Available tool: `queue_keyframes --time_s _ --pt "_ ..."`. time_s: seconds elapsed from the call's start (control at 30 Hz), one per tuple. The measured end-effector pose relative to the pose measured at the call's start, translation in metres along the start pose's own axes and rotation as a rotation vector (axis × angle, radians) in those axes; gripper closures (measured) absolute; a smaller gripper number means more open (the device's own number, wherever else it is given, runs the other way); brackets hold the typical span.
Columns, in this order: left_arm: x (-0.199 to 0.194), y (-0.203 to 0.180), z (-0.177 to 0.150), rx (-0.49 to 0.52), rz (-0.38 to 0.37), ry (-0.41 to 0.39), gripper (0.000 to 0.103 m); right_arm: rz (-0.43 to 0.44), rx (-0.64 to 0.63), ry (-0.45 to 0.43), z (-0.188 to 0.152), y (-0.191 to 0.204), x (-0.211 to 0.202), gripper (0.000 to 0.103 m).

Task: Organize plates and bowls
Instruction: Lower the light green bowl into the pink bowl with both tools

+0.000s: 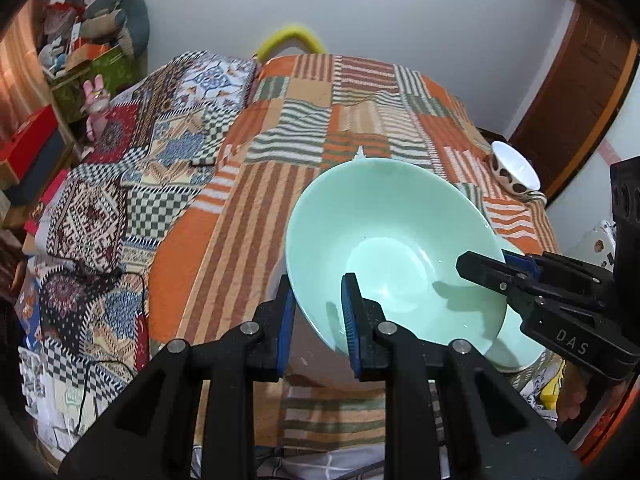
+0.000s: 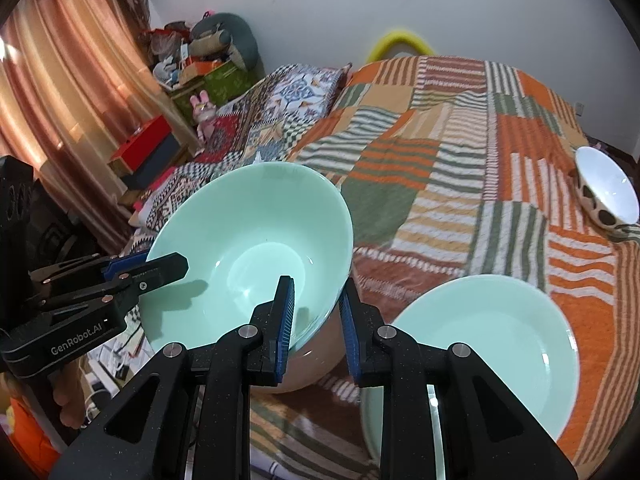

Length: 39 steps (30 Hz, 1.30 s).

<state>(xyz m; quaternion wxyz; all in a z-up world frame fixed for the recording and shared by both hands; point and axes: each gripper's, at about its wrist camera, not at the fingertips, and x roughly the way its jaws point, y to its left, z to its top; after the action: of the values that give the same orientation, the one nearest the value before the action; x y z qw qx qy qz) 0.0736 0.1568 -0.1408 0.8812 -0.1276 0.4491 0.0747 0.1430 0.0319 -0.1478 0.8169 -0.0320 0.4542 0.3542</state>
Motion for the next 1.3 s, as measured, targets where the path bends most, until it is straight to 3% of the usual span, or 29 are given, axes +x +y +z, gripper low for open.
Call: queue_keyframes --time_s 0.4,0.93,1.3 --pt "0.024 0.019 -0.021 -0.050 0.004 0.067 0.081 -0.008 -0.021 0.070 -0.010 0.016 0.024 0.082" --pt "0.058 0.016 -0.030 -0.023 0.015 0.138 0.081 -0.053 -0.016 0.123 -0.018 0.010 0.039 0.082" --pt "0.066 0.013 -0.030 0.012 0.043 0.137 0.081 -0.052 -0.013 0.146 -0.020 0.006 0.047 0.081"
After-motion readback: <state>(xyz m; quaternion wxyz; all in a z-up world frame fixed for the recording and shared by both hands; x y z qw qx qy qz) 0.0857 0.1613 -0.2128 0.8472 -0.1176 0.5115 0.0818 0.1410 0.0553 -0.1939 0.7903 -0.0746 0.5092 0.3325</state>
